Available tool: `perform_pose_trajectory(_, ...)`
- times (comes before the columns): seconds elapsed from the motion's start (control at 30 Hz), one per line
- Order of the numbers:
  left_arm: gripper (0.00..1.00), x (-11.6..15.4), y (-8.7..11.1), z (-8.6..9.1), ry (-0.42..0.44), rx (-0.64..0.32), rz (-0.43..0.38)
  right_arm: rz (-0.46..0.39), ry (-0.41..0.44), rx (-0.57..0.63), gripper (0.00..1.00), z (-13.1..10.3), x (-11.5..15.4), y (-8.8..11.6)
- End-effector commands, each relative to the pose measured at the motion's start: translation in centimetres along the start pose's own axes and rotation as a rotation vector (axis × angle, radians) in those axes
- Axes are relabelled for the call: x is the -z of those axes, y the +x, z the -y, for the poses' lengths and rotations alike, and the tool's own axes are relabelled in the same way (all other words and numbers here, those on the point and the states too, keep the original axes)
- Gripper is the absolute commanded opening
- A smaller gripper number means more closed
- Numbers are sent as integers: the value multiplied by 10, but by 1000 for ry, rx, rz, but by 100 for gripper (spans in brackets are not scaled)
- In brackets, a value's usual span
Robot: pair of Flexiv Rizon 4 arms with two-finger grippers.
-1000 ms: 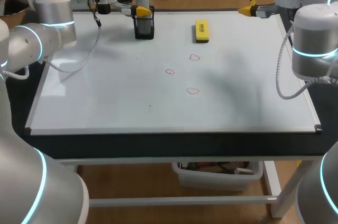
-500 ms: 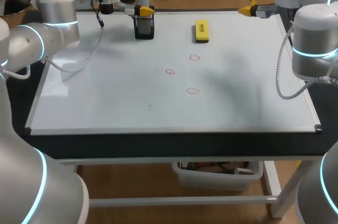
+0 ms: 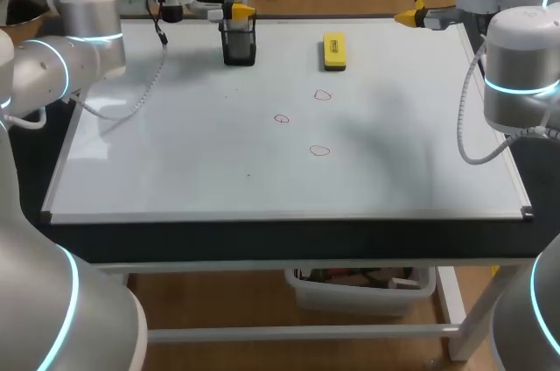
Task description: Pick up the inspection probe, press it on each red-marked spot on the whiteboard one by one, put down the probe, pick up the eraser, and wipe off all the red marks.
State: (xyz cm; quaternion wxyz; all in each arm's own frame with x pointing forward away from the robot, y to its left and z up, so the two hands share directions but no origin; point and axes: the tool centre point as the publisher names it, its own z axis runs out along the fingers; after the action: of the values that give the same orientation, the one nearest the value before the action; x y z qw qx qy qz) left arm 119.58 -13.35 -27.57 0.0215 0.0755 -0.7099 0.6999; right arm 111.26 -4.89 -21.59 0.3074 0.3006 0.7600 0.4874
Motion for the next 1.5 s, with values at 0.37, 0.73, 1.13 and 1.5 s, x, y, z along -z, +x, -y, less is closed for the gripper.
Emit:
perform_pose_trajectory(0.37, 0, 0, 4, 28, 15, -54, -3, -1, 0, 0, 100, 0, 0, -1)
perform_pose_trajectory(0.73, 0, 7, 9, 71, 47, -93, 49, -1, 0, 0, 100, 0, 0, -1)
perform_pose_trajectory(1.13, 0, 19, 30, 130, 64, -119, 101, -1, 0, 0, 100, 0, 0, -1)
perform_pose_trajectory(1.5, 0, 45, 57, 152, 33, -133, 222, -1, 0, 0, 100, 0, 0, -1)
